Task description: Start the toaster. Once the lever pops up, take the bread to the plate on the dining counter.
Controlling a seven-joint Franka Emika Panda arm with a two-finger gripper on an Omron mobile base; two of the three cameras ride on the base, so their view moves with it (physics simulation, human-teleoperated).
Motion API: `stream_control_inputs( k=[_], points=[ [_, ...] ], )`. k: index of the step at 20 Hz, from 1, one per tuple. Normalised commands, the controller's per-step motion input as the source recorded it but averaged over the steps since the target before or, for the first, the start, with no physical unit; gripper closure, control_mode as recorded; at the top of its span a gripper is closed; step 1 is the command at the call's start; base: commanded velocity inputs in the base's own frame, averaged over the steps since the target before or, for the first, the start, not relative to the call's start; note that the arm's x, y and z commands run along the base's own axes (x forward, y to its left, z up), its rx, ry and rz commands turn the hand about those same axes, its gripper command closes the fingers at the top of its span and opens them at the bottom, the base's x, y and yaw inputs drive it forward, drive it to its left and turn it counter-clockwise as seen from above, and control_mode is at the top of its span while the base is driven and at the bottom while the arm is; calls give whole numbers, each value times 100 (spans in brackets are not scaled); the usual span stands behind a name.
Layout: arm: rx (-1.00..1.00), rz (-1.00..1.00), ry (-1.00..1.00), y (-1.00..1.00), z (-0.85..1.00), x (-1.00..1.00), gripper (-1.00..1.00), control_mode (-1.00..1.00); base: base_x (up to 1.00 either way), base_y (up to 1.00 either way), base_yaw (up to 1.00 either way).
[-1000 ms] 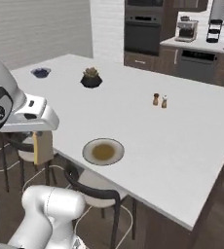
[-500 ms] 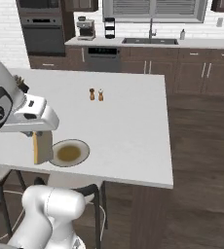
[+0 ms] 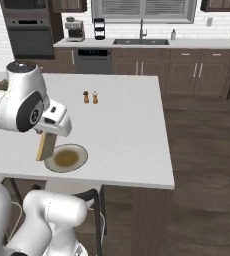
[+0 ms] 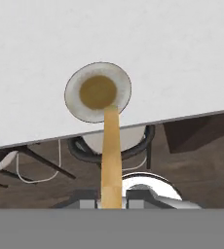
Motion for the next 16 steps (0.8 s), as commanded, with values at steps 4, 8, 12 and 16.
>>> stream_control_inputs(
  k=[4,8,12,16],
  points=[
    [32,36,-4,0,-50,84,100,-100,0,0,0],
    [19,47,-2,0,-73,100,100,-100,0,0,0],
    [2,43,0,0,-96,100,100,-100,0,0,0],
    [0,33,0,13,-98,96,100,-100,0,0,0]
  ],
)
